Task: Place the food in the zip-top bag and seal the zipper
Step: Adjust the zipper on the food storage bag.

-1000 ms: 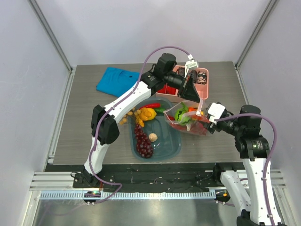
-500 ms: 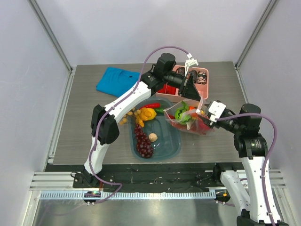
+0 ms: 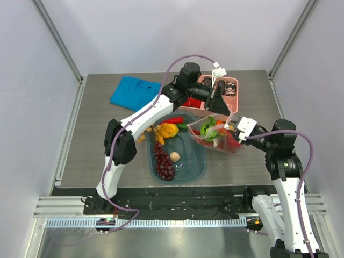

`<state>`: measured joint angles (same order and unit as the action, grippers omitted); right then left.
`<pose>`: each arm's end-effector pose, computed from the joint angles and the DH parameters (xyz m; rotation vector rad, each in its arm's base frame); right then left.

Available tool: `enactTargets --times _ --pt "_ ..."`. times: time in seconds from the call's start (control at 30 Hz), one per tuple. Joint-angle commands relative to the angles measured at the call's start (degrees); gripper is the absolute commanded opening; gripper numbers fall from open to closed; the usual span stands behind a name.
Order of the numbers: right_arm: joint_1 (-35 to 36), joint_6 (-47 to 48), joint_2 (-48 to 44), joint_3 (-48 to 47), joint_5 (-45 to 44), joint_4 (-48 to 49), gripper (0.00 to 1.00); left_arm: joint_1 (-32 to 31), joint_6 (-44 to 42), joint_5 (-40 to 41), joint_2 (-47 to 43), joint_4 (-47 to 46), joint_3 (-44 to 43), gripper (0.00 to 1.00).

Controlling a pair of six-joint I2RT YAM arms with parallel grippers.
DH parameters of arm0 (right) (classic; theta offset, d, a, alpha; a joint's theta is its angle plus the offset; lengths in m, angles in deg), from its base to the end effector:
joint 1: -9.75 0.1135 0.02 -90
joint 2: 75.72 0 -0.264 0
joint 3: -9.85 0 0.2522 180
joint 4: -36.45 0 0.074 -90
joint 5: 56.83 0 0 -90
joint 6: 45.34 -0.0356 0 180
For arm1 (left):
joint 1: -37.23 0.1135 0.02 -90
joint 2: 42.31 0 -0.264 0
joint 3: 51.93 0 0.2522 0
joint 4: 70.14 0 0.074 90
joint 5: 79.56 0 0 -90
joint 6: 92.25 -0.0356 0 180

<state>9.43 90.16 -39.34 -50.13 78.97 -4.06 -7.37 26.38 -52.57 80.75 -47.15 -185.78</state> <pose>0.1332 0.0248 0.3423 -1.1424 1.3627 0.1707 0.3337 -0.3736 0.3629 1.1742 1.7212 -1.8177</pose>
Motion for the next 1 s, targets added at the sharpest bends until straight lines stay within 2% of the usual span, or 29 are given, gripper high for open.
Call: enactTargets --times 0.0,0.03,0.1,0.33,0.37,0.4,0.47,0.53,0.57,0.63,0.67,0.7,0.73,0.77,0.93,0.97 --pt "0.23 -1.02 -0.61 -0.1 2.62 5.83 0.32 -0.75 2.4 -0.63 -1.16 -4.75 0.3 0.0" --pt "0.14 -0.41 -0.96 -0.36 3.15 4.34 0.18 -0.75 2.84 -0.46 -1.07 -5.19 0.3 0.0" --pt "0.14 1.52 -1.66 -0.8 4.81 2.32 0.02 -0.66 3.72 -0.37 -0.81 -5.98 0.21 0.0" --pt "0.23 3.99 -5.7 -2.91 5.09 -6.3 0.01 0.3 3.11 1.38 -0.98 -6.16 1.09 0.02" --pt "0.23 3.38 -5.88 -3.26 4.74 -6.65 0.01 0.56 2.58 2.17 -1.33 -6.25 1.44 0.06" --pt "0.23 2.68 -5.97 -3.61 4.3 -6.92 0.01 1.09 1.1 3.4 -1.95 -6.16 2.4 0.22" --pt "0.23 -0.05 -6.06 -3.88 2.37 -6.92 0.01 1.97 -1.36 4.81 -4.74 -6.16 4.94 0.32" --pt "0.23 -3.55 -6.23 -4.49 0.96 -6.83 0.01 3.55 -5.93 8.31 -7.74 -5.81 7.67 0.45" --pt "0.23 -4.7 -6.41 -4.67 0.7 -6.83 0.01 4.16 -7.16 8.94 -11.15 -5.89 10.81 0.55" --pt "0.23 -7.34 -6.76 -4.94 0.43 -6.75 0.01 6.62 -10.32 11.48 -14.59 -4.93 13.64 0.64" --pt "0.23 -8.05 -7.46 -4.94 0.43 -6.74 0.01 7.41 -11.65 12.19 -17.39 -3.19 15.92 0.74" --pt "0.14 -8.49 -7.9 -4.85 0.34 -6.4 0.01 8.64 -13.57 12.81 -18.73 -0.56 16.38 0.78" --pt "0.23 -8.84 -8.25 -4.93 0.17 -6.31 0.01 8.83 -21.08 14.12 -19.61 2.95 16.38 0.8" --pt "0.23 -10.15 -8.6 -5.02 -0.01 -6.22 0.01 8.83 -24.98 14.66 -21.01 11.25 15.08 0.81" --pt "0.23 -13.32 -8.7 -6.25 -0.19 -5.87 0.01 7.51 -31.43 17.91 -23.75 19.14 14.89 0.87" --pt "0.23 -13.5 -8.87 -6.52 -0.1 -5.69 0.01 6.73 -33.44 21.74 -24.01 19.76 14.89 0.88"
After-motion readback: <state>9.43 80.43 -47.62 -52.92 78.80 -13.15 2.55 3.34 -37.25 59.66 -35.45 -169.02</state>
